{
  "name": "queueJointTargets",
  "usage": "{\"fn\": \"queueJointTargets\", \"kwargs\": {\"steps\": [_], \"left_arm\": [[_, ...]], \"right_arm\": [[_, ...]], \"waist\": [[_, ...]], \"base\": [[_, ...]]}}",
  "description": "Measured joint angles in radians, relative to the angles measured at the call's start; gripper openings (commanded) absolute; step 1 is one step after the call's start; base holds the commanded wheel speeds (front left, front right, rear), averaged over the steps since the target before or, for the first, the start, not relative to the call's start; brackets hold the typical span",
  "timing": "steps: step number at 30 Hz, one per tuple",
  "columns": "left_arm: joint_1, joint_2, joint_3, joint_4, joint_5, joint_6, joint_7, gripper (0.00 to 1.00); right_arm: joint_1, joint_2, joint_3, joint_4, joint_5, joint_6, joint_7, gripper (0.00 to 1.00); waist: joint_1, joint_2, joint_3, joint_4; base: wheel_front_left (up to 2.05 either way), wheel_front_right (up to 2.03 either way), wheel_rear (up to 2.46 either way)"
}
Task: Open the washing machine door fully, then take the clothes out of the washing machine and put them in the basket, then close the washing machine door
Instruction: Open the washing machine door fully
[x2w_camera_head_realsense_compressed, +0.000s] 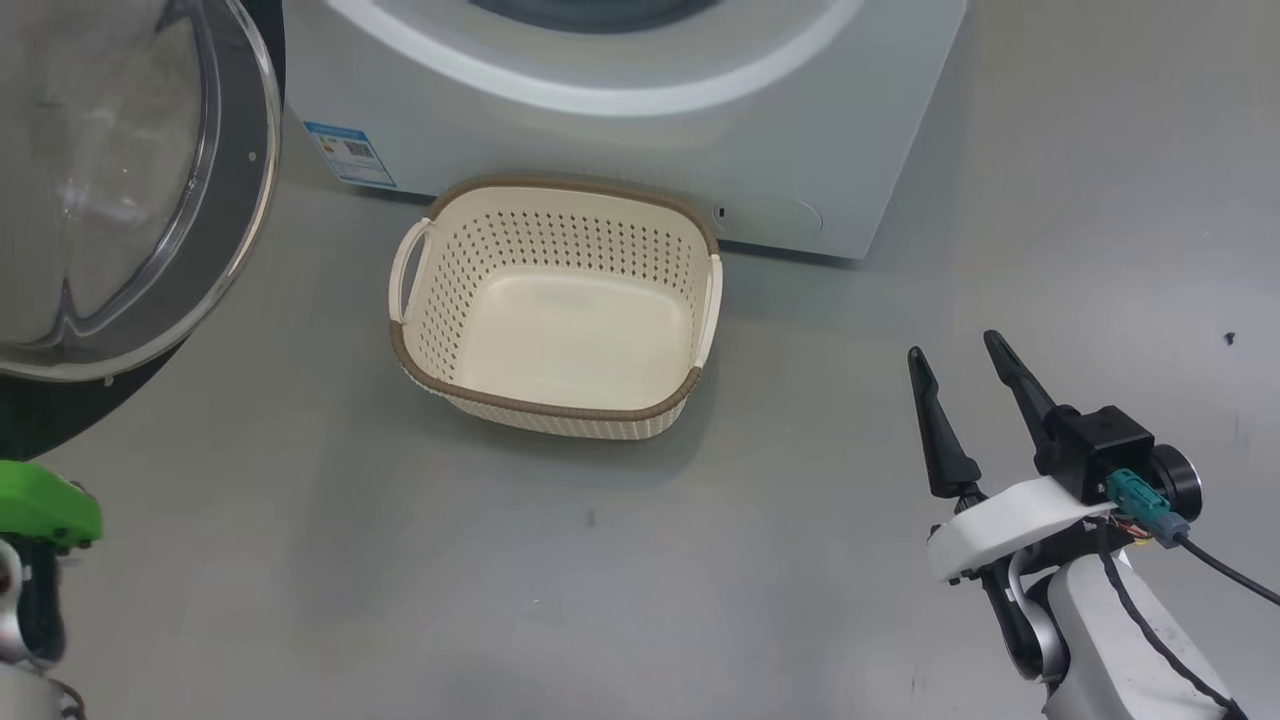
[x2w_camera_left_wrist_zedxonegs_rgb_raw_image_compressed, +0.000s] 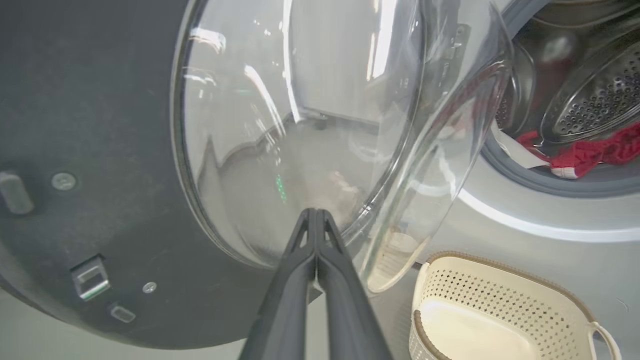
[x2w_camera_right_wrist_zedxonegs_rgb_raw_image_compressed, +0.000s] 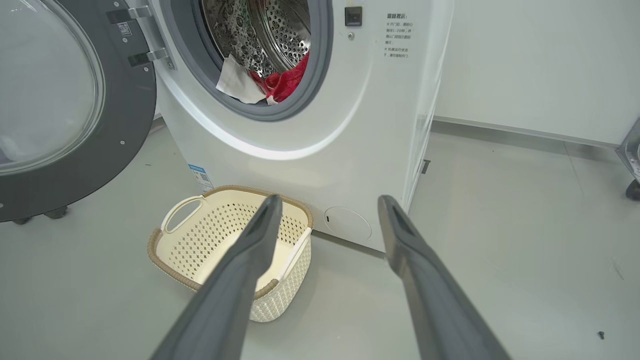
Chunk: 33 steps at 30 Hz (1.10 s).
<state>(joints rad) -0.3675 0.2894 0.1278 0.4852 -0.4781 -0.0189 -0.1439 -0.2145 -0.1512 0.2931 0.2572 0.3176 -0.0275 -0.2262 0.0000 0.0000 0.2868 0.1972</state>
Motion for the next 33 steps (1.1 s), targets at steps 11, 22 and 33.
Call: {"fn": "queueJointTargets", "kwargs": {"steps": [11,22,33], "left_arm": [[0.092,-0.057,-0.1,-0.049,0.037,-0.049,-0.024,0.0],[0.174,-0.102,-0.156,-0.138,0.04,-0.067,-0.052,0.0],[0.202,-0.149,-0.192,-0.209,0.041,-0.073,-0.073,0.0]], "right_arm": [[0.048,0.014,-0.015,0.018,0.017,0.002,-0.01,1.0],[0.081,0.018,-0.014,0.008,0.019,0.009,-0.017,1.0],[0.095,0.016,-0.032,-0.023,0.028,0.008,-0.017,1.0]], "waist": [[0.0,0.0,-0.127,-0.058],[0.0,0.0,-0.193,-0.143],[0.0,0.0,-0.199,-0.205]], "base": [[0.0,0.0,0.0],[0.0,0.0,0.0],[0.0,0.0,0.0]]}}
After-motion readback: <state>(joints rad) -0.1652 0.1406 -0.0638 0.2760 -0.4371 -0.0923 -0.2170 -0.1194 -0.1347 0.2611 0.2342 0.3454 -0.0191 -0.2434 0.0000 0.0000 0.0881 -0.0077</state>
